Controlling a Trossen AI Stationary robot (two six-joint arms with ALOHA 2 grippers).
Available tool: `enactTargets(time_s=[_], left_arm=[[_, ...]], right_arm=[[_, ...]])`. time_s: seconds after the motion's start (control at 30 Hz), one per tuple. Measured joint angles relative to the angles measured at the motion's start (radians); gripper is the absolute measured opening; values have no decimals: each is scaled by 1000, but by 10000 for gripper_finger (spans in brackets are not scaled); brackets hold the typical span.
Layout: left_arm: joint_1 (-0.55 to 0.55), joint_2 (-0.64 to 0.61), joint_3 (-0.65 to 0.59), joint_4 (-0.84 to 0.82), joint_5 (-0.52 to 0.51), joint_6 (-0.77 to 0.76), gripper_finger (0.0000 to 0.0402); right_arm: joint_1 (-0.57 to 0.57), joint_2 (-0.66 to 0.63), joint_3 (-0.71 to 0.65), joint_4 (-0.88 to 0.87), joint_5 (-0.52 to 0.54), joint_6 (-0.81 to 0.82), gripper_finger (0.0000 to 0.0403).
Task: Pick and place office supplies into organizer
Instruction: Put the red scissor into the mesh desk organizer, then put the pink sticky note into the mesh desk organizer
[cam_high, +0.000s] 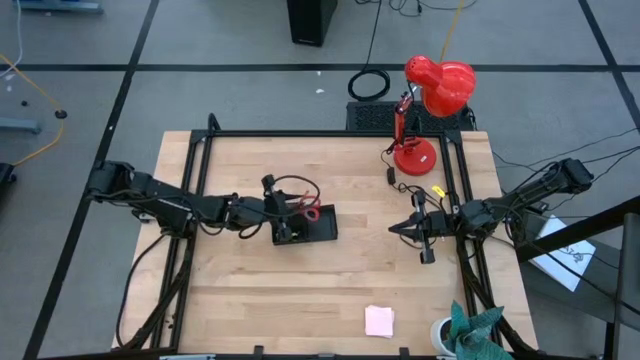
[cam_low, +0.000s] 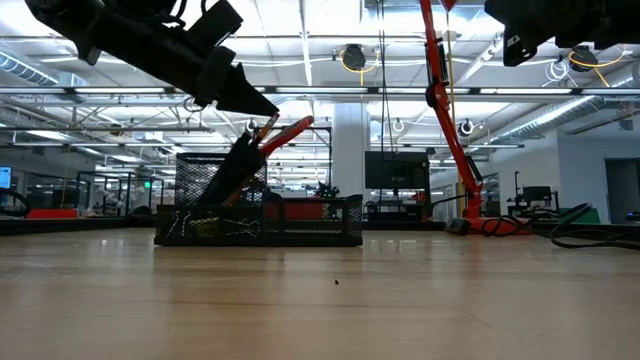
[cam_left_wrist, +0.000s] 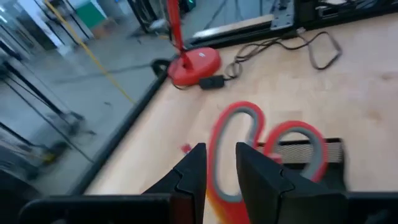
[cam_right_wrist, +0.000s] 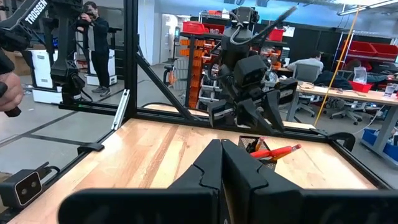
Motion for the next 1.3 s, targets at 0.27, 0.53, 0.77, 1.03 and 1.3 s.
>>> enactTargets(time_s=[0.27, 0.53, 0.77, 1.03, 1.3], left_arm=[[-126, -84, 35, 26, -129, 266, 93], [-352, -106, 39, -53, -137, 354, 92], [-554, -121, 38, -146, -521, 269, 77], [-531, -330, 15, -213, -289, 289, 8], [-391, -421, -183, 126, 276, 261, 4]], right_arm=[[0, 0, -16, -1, 0, 38, 0], [0, 0, -18, -11, 1, 27, 0], [0, -1, -18, 4, 79, 24, 0], [0, 0, -18, 7, 75, 26, 0], [0, 0, -18, 16, 74, 21, 0]])
